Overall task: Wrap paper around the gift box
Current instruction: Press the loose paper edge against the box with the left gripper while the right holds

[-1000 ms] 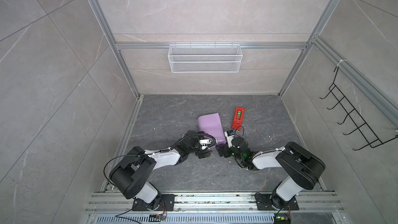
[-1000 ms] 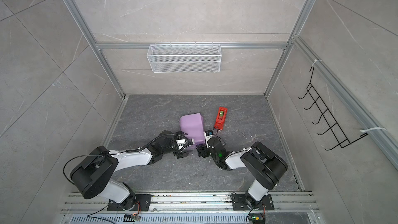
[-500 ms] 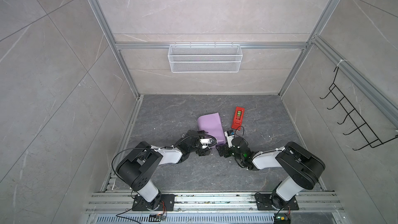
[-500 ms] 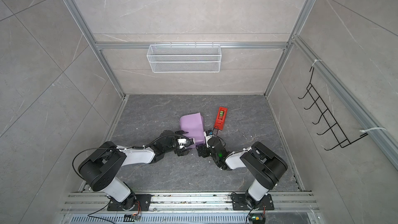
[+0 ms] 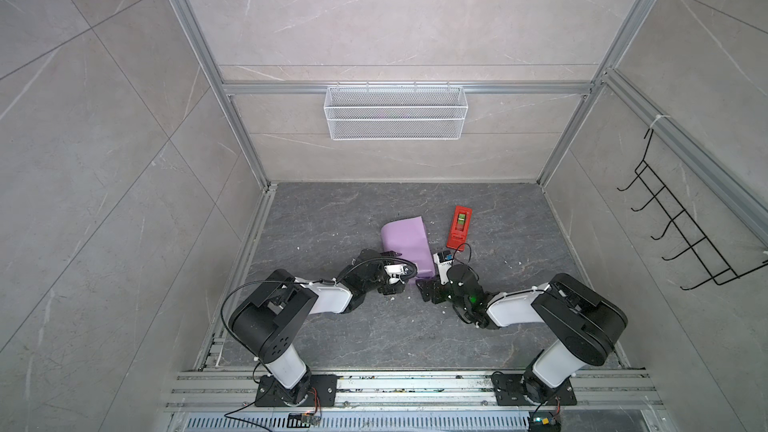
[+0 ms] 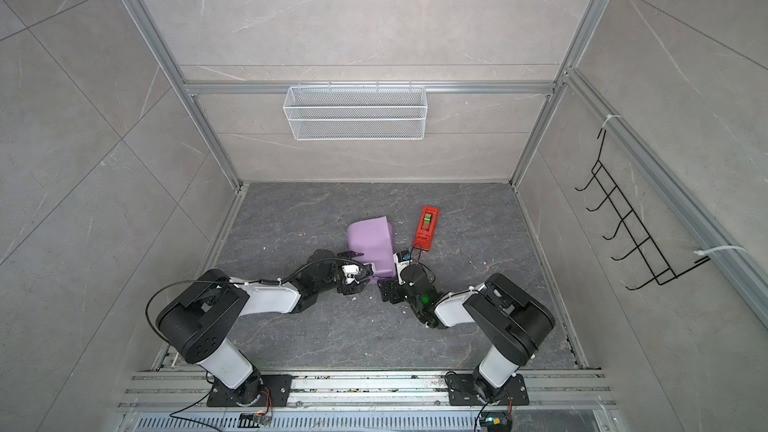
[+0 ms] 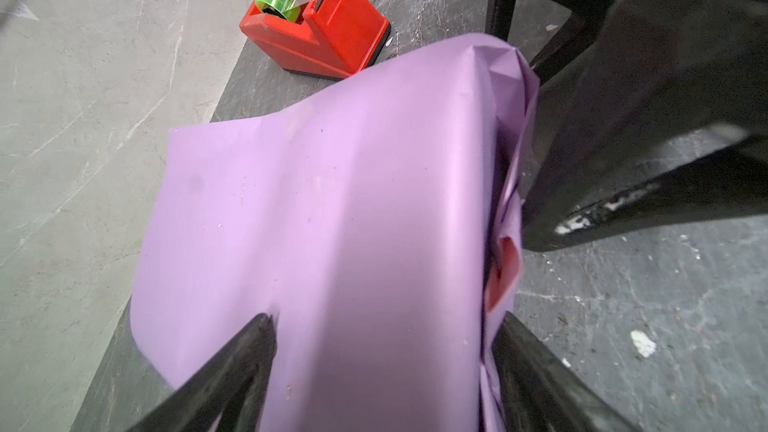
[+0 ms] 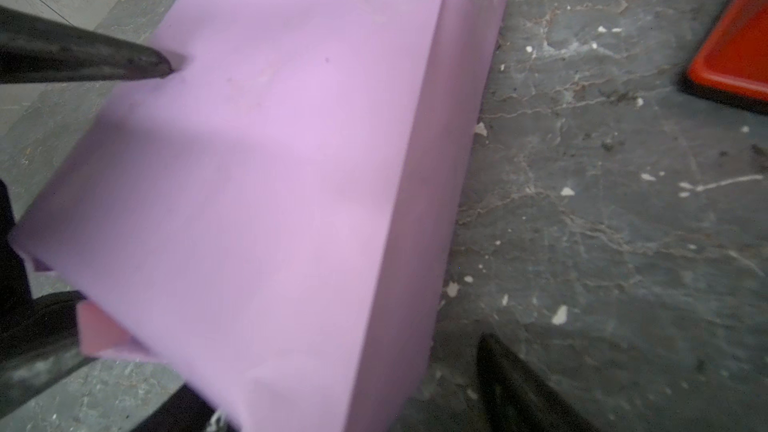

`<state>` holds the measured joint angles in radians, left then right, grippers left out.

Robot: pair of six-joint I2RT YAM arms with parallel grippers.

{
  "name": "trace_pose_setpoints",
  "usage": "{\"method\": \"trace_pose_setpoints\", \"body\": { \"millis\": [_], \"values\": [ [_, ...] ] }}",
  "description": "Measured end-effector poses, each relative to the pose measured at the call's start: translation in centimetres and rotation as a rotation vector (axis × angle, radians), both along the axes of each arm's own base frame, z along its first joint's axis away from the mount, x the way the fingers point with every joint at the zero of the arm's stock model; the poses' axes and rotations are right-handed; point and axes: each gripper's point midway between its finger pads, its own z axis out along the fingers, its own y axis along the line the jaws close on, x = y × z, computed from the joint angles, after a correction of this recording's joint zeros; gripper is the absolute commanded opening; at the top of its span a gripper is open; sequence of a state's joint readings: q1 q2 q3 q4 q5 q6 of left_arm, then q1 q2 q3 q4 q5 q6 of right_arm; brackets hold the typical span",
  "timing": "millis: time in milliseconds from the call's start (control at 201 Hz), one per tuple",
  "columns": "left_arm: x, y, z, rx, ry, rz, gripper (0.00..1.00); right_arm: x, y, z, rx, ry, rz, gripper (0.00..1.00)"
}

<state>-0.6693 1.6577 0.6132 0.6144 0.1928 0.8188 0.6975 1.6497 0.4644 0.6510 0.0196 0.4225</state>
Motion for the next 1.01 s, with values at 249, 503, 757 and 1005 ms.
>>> {"method": "trace_pose_setpoints", "body": {
  "millis": [249,503,757,1005],
  "values": [
    [0.1,0.0,0.0,-0.002,-0.001,0.001,0.82,0.2,0.1,0.2,0.026,0.002,-0.014,0.92],
    [0.1,0.0,0.0,-0.002,0.000,0.000,0.83,0.3,0.4,0.5,0.078,0.021,-0.042,0.94],
    [0.1,0.0,0.0,-0.002,0.000,0.000,0.83,0.0,0.8,1.1,0.177,0.050,-0.067,0.98],
    [0.1,0.0,0.0,-0.002,0.001,-0.001,0.83,0.0,1.3,1.7,0.255,0.072,-0.082,0.99]
  ]
}}
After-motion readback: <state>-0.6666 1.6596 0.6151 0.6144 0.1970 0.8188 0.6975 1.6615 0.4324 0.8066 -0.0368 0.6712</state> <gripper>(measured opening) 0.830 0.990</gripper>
